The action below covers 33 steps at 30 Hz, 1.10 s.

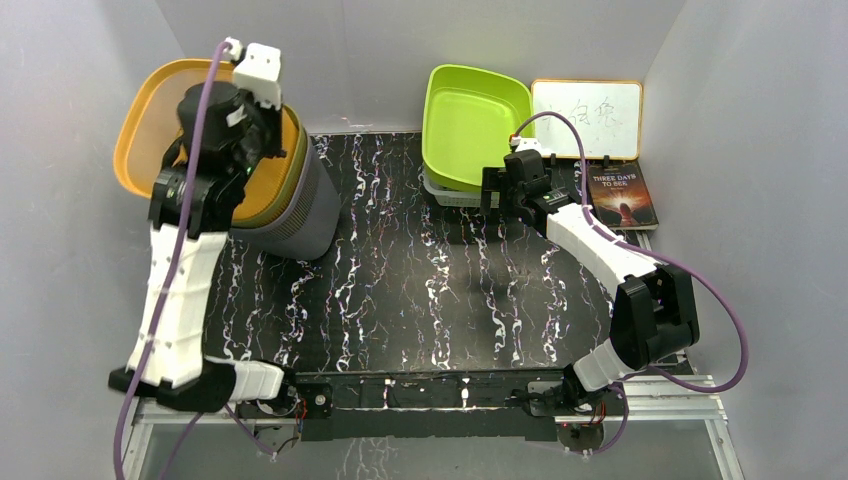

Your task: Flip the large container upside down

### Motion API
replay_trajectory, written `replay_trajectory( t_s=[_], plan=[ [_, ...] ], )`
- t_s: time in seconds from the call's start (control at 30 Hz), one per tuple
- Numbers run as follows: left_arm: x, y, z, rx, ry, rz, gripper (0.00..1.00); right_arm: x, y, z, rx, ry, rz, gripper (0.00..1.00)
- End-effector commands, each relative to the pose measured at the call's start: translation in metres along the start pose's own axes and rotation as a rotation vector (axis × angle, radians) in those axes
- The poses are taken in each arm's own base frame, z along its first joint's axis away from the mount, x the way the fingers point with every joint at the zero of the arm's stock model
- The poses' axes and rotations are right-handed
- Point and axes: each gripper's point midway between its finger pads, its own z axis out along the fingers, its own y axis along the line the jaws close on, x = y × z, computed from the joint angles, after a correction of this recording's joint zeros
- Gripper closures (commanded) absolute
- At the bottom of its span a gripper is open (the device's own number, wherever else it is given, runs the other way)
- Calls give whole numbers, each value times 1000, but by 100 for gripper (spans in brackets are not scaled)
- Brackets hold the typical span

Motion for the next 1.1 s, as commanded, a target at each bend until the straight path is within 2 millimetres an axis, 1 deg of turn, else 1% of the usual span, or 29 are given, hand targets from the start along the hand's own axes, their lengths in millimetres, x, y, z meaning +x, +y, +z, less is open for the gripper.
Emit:
replay_trajectory(
  t_s=[0.0, 0.07, 0.13, 0.27, 0.33, 0.43, 0.53, 0.67, 0.73, 0.87, 0.93, 1.0, 1.07],
  plan=[
    [-113, 63, -90, -234, -525, -78, 100, -24, 4, -7, -21, -75, 30, 2],
    [-126, 68, -107, -242, -595, -94, 100, -23, 4, -6, -22, -73, 33, 2],
    [-140, 69, -119, -234, -646, -99, 100, -23, 5, -6, -23, -72, 36, 2],
    [-164, 68, -117, -210, -659, -75, 100, -21, 7, -4, -34, -62, 44, 2],
    [-174, 68, -119, -197, -675, -76, 100, -19, 8, -3, -38, -61, 47, 2],
    [-185, 69, -128, -195, -718, -84, 100, -18, 7, -3, -36, -60, 48, 2],
    [-196, 70, -144, -179, -786, -104, 100, -17, 7, -2, -36, -58, 45, 2],
    [-202, 60, -171, -106, -912, -137, 100, -16, 6, -2, -34, -60, 42, 2],
    [-203, 54, -180, -57, -935, -157, 100, -18, 5, -3, -26, -67, 43, 2],
    [-212, 31, -197, 106, -962, -172, 100, -32, 1, -9, 0, -108, 65, 2],
    [-217, 23, -216, 170, -1010, -173, 100, -38, 2, -11, -3, -122, 77, 2],
    [-221, 21, -237, 202, -1070, -180, 100, -43, 4, -12, -9, -133, 86, 2],
    [-222, 16, -248, 248, -1086, -178, 100, -46, 4, -13, -9, -141, 93, 2]
  ],
)
